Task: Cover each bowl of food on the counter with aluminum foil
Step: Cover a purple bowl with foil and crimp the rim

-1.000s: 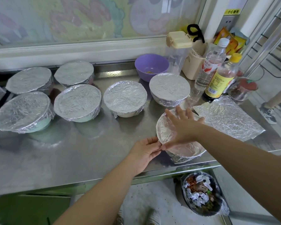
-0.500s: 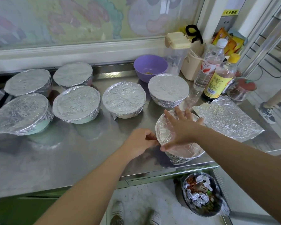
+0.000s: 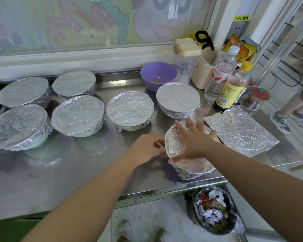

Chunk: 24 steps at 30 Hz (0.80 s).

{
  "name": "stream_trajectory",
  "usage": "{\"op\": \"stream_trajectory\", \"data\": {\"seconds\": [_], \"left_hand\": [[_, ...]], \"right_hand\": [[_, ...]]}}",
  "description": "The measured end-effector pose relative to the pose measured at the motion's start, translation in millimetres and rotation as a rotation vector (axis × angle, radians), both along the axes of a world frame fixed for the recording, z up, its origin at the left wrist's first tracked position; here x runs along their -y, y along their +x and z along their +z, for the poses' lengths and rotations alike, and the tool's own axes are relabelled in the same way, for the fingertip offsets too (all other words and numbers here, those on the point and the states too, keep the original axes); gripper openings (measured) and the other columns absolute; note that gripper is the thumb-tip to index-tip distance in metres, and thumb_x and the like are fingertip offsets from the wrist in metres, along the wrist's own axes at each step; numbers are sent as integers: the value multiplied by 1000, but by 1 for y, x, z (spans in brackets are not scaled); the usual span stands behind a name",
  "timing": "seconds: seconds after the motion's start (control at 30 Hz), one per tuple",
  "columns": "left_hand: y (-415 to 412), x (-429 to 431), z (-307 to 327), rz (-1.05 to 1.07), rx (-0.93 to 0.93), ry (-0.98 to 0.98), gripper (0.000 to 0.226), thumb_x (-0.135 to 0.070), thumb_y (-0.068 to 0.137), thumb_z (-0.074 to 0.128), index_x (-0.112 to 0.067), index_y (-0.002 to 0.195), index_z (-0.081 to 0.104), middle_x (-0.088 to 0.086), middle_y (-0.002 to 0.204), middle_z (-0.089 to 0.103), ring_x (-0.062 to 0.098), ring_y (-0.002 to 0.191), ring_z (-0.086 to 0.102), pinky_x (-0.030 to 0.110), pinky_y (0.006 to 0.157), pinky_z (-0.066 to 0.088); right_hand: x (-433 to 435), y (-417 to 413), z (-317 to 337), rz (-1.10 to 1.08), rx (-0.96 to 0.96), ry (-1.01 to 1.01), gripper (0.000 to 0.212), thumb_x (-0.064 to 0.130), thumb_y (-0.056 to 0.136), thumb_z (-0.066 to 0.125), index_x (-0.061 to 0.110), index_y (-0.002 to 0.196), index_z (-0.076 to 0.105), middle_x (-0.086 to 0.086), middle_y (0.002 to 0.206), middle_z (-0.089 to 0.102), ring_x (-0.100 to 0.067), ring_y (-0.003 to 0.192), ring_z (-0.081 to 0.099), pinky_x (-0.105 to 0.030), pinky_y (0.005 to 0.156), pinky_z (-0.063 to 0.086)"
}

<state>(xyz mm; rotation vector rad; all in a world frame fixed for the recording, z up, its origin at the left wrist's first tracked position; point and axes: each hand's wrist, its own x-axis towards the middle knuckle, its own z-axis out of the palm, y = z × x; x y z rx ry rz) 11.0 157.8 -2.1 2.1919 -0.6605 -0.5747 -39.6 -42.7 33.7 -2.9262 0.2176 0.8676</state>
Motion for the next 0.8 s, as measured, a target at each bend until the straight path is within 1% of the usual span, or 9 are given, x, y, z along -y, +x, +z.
{"op": "stream_trajectory", "data": {"seconds": [0.07, 0.13, 0.2, 0.27, 0.33, 0.47, 0.57, 0.7, 0.8], "left_hand": [[-5, -4, -6, 150, -80, -104, 23, -30, 77, 83, -30, 95, 70, -13, 95, 72, 1, 83, 67, 18, 73, 52], [-14, -4, -7, 263, -136, -168, 23, -29, 80, 82, -22, 99, 69, -10, 96, 72, -2, 81, 66, 8, 66, 47], [-24, -1, -8, 313, -173, -194, 16, -25, 86, 76, -20, 97, 67, -8, 94, 71, 4, 84, 67, 11, 71, 50], [-37, 1, -10, 369, -287, -257, 10, -24, 91, 71, -19, 96, 65, -2, 95, 72, 15, 90, 70, 26, 83, 55], [-50, 2, -11, 467, -486, -364, 4, -19, 95, 66, -17, 97, 63, 3, 98, 73, 17, 90, 71, 31, 82, 56], [-65, 8, -7, 595, -818, -488, 4, -11, 97, 61, -13, 94, 61, 4, 79, 63, 11, 61, 57, 22, 62, 47], [-69, 11, -3, 648, -1036, -578, 1, -11, 98, 58, -12, 98, 58, 4, 74, 63, 10, 52, 55, 20, 52, 44], [-75, 16, 2, 731, -1241, -738, 8, -5, 99, 54, -9, 97, 61, 6, 69, 67, 12, 56, 60, 23, 56, 50], [-77, 20, 4, 784, -1287, -772, 11, -2, 99, 51, -7, 102, 61, 10, 75, 71, 17, 61, 65, 29, 64, 53]], "right_hand": [[-6, -3, 1, -110, 7, 19, 149, 105, 43, 50, 42, 150, -33, -5, 160, -39, -47, 148, -26, -87, 103, 2], [-11, -3, 2, -211, -27, 46, 154, 108, 36, 42, 38, 149, -36, -9, 157, -42, -48, 146, -29, -87, 103, 1], [-12, 0, 2, -253, -65, 70, 166, 113, 15, 28, 37, 146, -40, -14, 156, -43, -49, 143, -33, -85, 106, 2], [-7, 5, 7, -264, -75, 90, 171, 112, 4, 24, 38, 145, -41, -14, 155, -44, -50, 143, -33, -80, 111, 5], [2, 8, 15, -200, -66, 95, 170, 111, 7, 33, 42, 145, -39, -8, 152, -48, -49, 142, -35, -79, 112, 7], [8, 7, 21, 78, -140, 67, 163, 104, 18, 55, 52, 139, -40, 2, 144, -53, -43, 137, -44, -86, 105, 1], [7, 5, 15, 133, -180, 63, 162, 98, 23, 65, 55, 140, -38, 5, 153, -47, -43, 139, -42, -86, 105, 2], [3, 3, 21, 116, -177, 49, 158, 90, 36, 75, 52, 147, -32, 4, 158, -42, -44, 144, -35, -86, 106, 6], [1, 2, 22, 114, -161, 32, 155, 88, 41, 76, 52, 147, -32, 4, 159, -41, -44, 145, -33, -87, 104, 7]]}}
